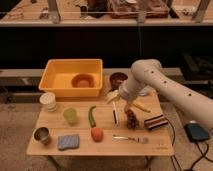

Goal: Place pepper in red bowl

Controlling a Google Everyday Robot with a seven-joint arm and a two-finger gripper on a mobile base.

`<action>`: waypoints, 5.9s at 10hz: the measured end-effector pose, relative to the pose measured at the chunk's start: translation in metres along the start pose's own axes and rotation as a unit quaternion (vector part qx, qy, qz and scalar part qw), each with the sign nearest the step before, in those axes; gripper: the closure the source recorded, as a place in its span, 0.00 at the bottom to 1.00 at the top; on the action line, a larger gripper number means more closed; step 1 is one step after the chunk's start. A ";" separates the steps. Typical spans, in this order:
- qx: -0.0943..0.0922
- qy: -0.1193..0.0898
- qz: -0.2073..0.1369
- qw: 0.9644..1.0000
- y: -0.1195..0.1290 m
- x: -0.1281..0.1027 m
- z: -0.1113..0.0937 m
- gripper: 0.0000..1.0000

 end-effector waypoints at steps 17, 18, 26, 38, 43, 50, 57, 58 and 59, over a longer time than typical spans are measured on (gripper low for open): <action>-0.032 -0.023 -0.190 0.981 -0.064 0.017 0.173 0.35; -0.033 -0.029 -0.193 0.980 -0.066 0.013 0.179 0.35; -0.056 -0.050 -0.205 0.976 -0.061 0.000 0.201 0.54; -0.068 -0.074 -0.210 0.972 -0.056 -0.008 0.208 0.78; -0.027 -0.071 -0.190 0.979 -0.052 -0.005 0.178 0.78; 0.086 0.012 -0.161 0.983 -0.068 0.049 0.001 0.78; 0.189 0.032 -0.149 0.970 -0.230 0.145 -0.004 0.78; 0.195 0.040 -0.138 0.970 -0.253 0.158 0.009 0.78; 0.197 0.045 -0.127 0.971 -0.265 0.167 0.020 0.78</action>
